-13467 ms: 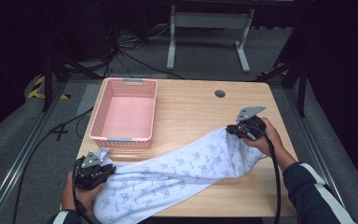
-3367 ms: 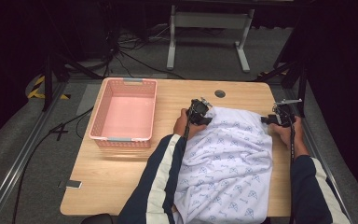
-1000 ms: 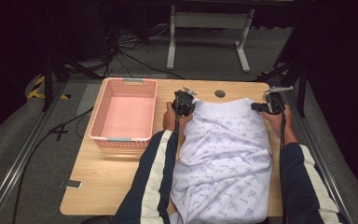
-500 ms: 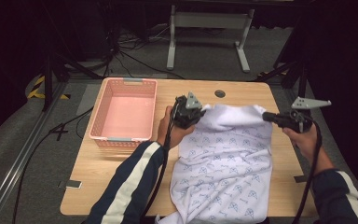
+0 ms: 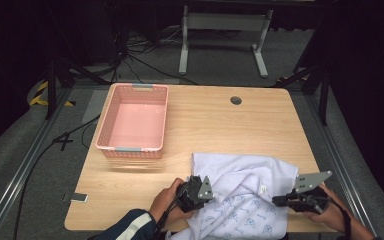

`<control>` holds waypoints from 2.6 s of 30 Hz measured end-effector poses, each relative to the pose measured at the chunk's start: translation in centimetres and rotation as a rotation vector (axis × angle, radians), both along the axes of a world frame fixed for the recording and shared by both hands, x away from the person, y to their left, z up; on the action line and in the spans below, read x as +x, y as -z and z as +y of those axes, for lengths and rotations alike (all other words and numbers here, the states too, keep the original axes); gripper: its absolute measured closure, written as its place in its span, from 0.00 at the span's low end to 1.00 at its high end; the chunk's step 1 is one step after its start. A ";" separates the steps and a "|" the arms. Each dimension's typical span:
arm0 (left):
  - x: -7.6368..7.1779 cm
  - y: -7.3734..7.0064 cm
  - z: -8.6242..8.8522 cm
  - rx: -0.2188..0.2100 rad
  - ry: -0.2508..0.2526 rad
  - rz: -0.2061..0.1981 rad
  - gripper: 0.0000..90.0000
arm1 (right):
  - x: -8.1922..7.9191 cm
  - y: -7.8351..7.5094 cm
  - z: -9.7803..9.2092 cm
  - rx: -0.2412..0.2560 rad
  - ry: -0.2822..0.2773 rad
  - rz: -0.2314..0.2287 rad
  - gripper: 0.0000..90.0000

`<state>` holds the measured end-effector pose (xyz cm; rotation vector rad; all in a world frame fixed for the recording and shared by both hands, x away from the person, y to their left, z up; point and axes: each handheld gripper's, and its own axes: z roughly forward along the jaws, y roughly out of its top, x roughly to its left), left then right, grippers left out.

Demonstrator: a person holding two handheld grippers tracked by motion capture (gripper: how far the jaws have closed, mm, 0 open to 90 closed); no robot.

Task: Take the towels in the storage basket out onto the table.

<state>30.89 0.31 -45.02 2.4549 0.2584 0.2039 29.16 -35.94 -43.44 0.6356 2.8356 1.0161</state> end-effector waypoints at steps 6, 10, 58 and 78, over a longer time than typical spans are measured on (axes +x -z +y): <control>0.9 0.2 -0.1 0.038 -0.036 -0.043 0.96 | -0.3 1.2 0.2 -0.027 0.095 -0.022 0.95; 3.0 0.5 -0.9 0.039 -0.104 -0.104 0.96 | 1.2 1.2 -0.4 -0.038 0.176 -0.077 0.96; -2.3 -1.0 4.2 -0.055 -0.032 -0.047 0.95 | -0.1 -2.0 -4.7 -0.018 -0.079 -0.091 0.94; -2.4 -1.3 6.3 -0.092 0.035 -0.032 0.95 | -1.6 -2.2 -5.4 -0.065 -0.195 -0.110 0.95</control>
